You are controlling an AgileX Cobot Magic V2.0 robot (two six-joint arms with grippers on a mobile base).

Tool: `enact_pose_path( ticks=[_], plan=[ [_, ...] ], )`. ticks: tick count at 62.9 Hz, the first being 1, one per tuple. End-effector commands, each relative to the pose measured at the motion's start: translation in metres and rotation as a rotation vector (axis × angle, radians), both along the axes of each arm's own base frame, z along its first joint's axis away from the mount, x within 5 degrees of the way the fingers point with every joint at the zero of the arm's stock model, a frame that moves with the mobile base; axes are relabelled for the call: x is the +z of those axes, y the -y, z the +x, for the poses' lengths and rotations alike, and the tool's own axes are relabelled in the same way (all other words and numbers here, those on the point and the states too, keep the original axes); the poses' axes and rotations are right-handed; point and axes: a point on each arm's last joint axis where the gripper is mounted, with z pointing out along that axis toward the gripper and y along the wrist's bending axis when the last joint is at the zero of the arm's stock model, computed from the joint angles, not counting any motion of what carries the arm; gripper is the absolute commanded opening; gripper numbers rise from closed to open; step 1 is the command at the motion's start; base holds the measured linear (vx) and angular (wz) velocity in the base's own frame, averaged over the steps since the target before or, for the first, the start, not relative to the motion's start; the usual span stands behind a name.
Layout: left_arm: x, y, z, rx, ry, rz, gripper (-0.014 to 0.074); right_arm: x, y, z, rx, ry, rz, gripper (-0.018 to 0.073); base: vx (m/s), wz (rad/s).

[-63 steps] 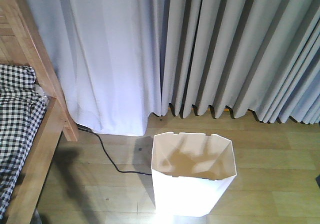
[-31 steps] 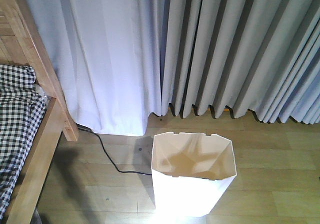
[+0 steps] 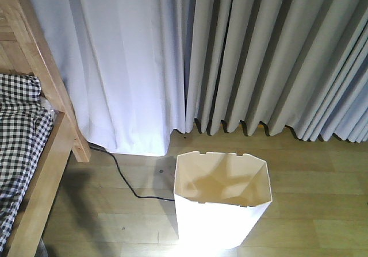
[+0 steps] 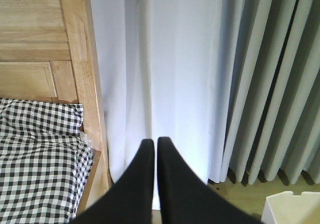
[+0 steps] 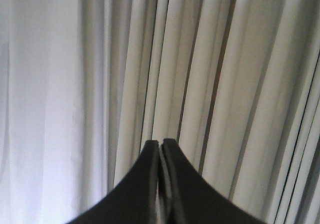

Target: Move trash bin to bedside with robot

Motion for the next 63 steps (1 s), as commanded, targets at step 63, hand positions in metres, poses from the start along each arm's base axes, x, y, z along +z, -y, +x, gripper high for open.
enact_pose_path(
  ticks=[63],
  plan=[
    [0.001,0.000,0.001,0.000,0.065,-0.008,-0.0006,-0.055,0.010,-0.004,-0.091,0.065,0.031,-0.0010,0.00,0.00]
  ],
)
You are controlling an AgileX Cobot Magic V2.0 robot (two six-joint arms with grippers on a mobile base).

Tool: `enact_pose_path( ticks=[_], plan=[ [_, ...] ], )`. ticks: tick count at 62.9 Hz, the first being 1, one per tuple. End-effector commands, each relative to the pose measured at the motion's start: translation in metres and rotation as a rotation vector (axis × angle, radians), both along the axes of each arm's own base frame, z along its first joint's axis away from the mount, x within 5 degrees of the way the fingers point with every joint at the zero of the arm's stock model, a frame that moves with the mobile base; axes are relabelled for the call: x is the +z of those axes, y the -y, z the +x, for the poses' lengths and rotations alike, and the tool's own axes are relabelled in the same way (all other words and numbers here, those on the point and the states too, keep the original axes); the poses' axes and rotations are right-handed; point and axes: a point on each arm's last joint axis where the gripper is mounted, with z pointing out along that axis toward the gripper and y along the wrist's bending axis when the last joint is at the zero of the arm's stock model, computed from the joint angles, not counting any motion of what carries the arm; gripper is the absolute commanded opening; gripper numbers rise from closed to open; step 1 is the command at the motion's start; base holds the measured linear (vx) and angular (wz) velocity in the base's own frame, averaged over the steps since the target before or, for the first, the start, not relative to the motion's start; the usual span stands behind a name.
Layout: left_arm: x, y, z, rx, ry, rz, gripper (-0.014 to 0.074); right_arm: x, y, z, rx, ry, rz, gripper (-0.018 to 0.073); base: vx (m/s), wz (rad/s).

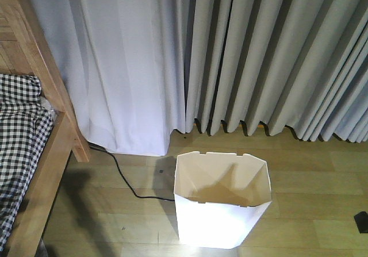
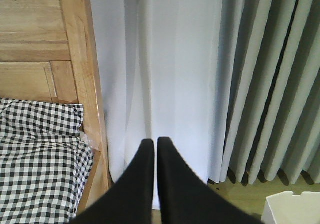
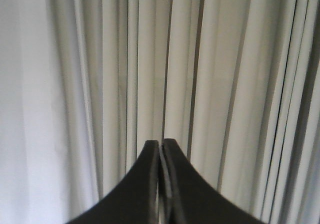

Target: Move trash bin to bedside with robot

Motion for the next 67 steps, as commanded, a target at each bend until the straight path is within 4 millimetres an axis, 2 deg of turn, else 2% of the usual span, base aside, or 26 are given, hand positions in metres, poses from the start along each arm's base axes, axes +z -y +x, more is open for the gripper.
enact_pose_path(
  ticks=[1,67],
  plan=[
    [0.0007,0.0001,0.0006,0.000,0.065,-0.008,-0.0006,0.0047,-0.0002,-0.0013,0.001,0.077,-0.032,-0.0010,0.00,0.00],
    [0.0007,0.0001,0.0006,0.000,0.065,-0.008,-0.0006,0.0047,-0.0002,-0.0013,0.002,0.077,-0.011,-0.0010,0.00,0.00]
  ],
)
